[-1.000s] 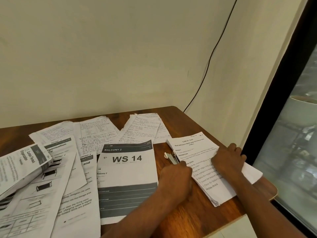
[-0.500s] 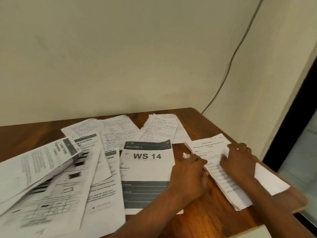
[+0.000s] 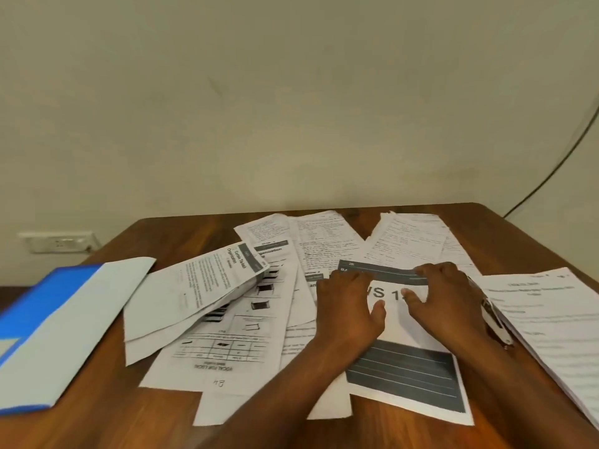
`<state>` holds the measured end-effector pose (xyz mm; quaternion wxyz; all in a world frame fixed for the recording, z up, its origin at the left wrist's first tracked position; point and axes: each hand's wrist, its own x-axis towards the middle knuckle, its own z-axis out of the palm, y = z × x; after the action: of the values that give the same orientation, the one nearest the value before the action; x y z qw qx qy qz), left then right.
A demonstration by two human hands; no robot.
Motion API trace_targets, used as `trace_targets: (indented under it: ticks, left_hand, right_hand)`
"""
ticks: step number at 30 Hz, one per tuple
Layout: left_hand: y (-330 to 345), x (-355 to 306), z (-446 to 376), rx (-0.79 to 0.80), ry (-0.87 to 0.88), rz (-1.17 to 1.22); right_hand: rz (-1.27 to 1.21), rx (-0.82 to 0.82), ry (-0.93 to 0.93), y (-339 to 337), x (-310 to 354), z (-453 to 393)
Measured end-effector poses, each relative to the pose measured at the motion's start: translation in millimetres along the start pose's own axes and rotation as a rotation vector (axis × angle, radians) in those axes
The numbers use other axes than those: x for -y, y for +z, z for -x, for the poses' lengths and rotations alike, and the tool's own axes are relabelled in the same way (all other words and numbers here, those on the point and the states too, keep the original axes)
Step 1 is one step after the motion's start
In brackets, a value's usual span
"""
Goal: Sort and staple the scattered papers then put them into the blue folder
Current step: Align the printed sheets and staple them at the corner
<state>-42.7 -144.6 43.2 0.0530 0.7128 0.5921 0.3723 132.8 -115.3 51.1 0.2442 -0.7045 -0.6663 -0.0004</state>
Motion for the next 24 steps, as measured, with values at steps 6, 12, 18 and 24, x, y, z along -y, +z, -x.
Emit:
trace_targets:
  ticks: [6, 12, 18, 24]
  left_hand:
    - [-40.7, 62.4, -3.1, -0.052, -0.105, -0.149]
    - [-86.4, 140.6, -10.7, -0.117, -0.260, -0.265]
    - [-100.9, 186.2, -10.8, -0.101, -0.308, -0.374]
    - [-101.6, 196.3, -6.8, -0.084, -0.296, -0.385]
  right_hand:
    - [-0.094, 0.051, -0.146, 23.1, 61.2, 8.1]
    - [-0.168, 0.152, -0.212, 46.4, 114.0, 2.6]
    - [-0.117, 0.186, -0.286, 78.8, 140.0, 2.5]
    - [-0.051, 0.061, -0.361, 101.5, 136.9, 8.1]
